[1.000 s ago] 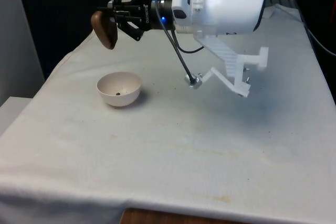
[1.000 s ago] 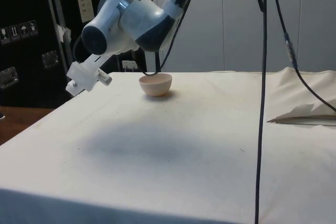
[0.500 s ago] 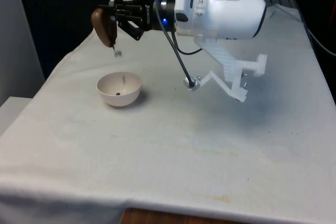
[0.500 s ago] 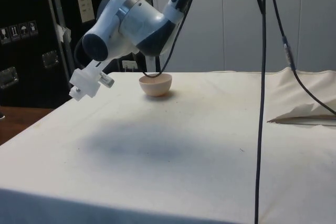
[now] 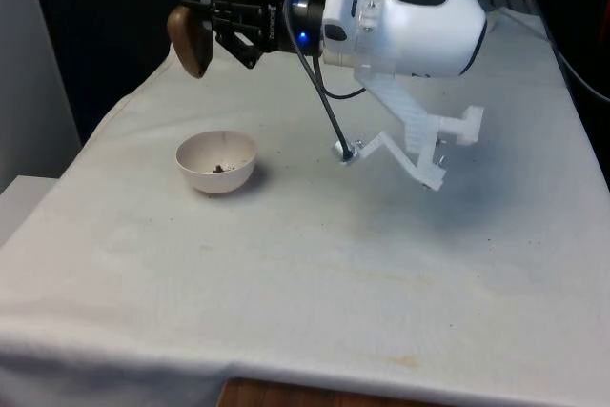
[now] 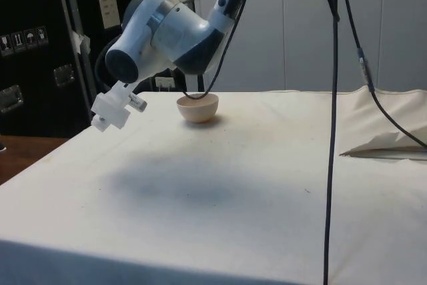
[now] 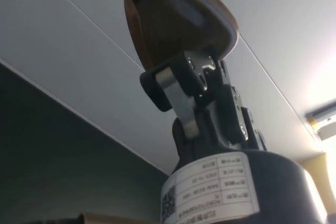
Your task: Pour the coffee beans from the cup into the bowl.
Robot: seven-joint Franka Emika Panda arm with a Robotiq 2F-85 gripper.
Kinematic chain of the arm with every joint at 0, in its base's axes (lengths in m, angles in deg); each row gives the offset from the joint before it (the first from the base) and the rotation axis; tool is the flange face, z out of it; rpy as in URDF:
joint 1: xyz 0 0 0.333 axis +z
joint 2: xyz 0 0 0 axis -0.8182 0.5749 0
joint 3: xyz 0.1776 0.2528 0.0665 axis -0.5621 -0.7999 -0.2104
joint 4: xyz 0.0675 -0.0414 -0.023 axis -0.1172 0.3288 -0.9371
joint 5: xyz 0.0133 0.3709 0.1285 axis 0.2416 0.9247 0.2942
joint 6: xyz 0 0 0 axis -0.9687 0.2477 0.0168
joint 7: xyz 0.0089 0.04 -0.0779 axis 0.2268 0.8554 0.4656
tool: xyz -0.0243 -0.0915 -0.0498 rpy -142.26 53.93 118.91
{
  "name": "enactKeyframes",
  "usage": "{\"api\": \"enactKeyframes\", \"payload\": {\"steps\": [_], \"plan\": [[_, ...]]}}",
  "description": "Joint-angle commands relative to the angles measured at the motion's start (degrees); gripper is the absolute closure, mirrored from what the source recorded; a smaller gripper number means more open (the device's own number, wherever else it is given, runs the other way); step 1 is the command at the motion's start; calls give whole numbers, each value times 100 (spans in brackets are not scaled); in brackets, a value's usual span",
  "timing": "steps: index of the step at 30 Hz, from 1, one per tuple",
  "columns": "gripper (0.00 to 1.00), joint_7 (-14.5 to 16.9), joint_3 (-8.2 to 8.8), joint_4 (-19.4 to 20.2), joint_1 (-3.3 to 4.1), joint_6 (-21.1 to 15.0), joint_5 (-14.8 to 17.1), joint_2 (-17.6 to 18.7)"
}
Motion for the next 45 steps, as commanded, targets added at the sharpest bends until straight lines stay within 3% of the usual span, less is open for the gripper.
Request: {"api": "enactKeyframes", "payload": {"steps": [1,45], "plan": [[100,11,11,-29,17,52,-23,34],[100,57,-57,-115,52,917,-716,407]]}}
